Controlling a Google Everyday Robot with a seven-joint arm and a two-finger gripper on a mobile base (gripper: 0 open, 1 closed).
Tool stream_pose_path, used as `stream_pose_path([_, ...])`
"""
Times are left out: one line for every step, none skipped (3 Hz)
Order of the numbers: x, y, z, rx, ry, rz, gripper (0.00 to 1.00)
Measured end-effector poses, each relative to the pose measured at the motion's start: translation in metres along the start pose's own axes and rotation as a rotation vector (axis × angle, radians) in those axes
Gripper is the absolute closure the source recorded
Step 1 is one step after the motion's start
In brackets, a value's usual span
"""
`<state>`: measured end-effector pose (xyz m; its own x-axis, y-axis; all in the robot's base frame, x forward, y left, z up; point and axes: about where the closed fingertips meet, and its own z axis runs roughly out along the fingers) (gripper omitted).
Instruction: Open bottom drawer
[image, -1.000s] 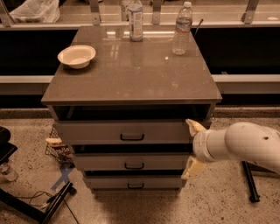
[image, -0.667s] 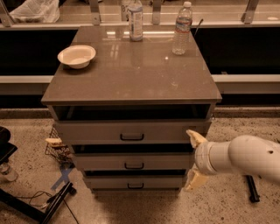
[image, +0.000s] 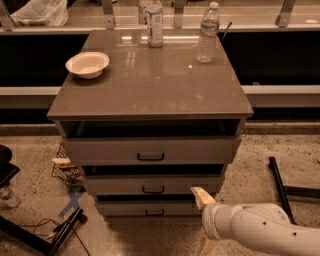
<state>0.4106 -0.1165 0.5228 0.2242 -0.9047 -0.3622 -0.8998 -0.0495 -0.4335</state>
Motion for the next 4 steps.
stream_pose_path([0.014, 0.013, 0.068, 0.009, -0.043, -0.02, 0.0])
stream_pose_path([0.022, 0.021, 0.156, 0.006, -0.064, 0.007, 0.0])
stream_pose_path([0.022, 0.026, 0.162, -0.015, -0.053, 0.01, 0.0])
stream_pose_path([0.018, 0.047, 0.186, -0.054, -0.052, 0.038, 0.0])
